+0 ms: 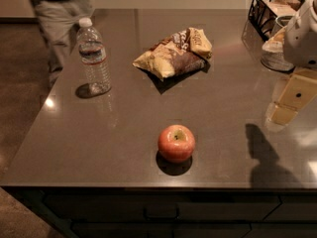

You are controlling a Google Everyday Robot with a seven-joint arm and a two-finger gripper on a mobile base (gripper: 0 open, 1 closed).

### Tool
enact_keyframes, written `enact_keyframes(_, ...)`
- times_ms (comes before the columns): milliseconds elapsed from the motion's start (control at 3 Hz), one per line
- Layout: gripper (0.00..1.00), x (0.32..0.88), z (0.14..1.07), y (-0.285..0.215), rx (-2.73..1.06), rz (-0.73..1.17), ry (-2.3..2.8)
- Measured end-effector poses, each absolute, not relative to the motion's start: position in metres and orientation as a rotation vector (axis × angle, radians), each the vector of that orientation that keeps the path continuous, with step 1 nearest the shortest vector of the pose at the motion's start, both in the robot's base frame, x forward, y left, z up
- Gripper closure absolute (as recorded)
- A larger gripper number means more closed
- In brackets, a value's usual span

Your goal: Move brown chip bag near apple

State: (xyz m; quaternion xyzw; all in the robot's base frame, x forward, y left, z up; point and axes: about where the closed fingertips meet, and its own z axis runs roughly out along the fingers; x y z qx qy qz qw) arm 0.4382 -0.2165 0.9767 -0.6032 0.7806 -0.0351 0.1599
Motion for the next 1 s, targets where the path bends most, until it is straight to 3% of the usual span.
enact_keyframes(667,0.00,0.460,0.981,-0.213,-1.736,-0.095,2.207)
enact_keyframes(1000,0.00,0.509,0.984,-0.205,-1.758,-0.097,2.168)
